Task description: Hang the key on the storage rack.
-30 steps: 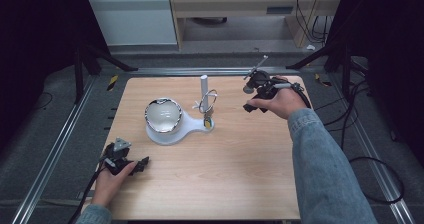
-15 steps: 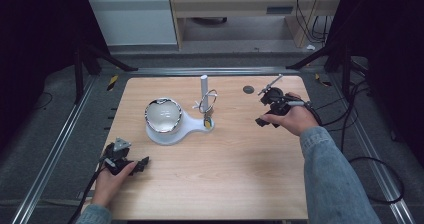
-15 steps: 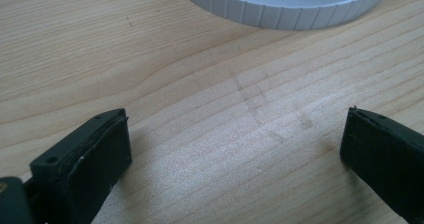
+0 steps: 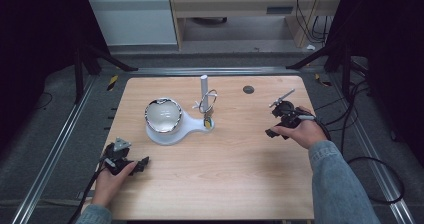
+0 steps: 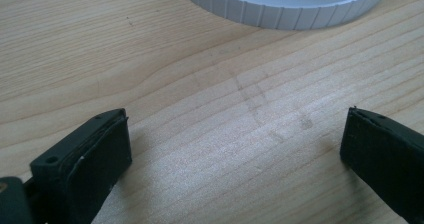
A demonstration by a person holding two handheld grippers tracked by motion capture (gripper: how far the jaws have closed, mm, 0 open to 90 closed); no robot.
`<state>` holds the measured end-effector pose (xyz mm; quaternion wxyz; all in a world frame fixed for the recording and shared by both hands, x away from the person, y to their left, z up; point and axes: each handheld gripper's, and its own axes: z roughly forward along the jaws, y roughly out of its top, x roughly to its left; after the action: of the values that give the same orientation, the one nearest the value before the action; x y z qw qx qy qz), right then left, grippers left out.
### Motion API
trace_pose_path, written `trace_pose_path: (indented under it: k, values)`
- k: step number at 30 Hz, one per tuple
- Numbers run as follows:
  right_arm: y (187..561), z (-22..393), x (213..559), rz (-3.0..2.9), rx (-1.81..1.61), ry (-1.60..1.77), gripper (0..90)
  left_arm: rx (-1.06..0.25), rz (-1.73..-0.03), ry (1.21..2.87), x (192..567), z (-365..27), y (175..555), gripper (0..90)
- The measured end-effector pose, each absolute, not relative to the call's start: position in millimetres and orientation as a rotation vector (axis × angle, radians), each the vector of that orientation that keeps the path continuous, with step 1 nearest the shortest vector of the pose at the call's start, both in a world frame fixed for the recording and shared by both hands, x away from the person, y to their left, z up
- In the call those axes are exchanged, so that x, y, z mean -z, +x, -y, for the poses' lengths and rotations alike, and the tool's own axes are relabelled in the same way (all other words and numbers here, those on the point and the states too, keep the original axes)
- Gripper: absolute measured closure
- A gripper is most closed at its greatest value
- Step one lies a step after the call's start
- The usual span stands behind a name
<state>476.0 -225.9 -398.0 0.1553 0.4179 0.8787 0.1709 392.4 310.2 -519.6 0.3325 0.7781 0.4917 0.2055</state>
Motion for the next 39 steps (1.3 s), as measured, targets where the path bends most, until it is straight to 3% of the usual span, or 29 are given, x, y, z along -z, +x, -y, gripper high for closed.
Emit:
trace_pose_path:
  k: [21, 39]
  values:
    - [456, 262, 442, -2.447, -0.542, 1.319, 10.4, -0.54, -1.289, 2.03, 520, -310, 392, 0.0]
    - [458, 256, 475, -2.276, -0.674, 1.421, 7.7, -0.54, -1.29, 2.029, 520, -310, 392, 0.0]
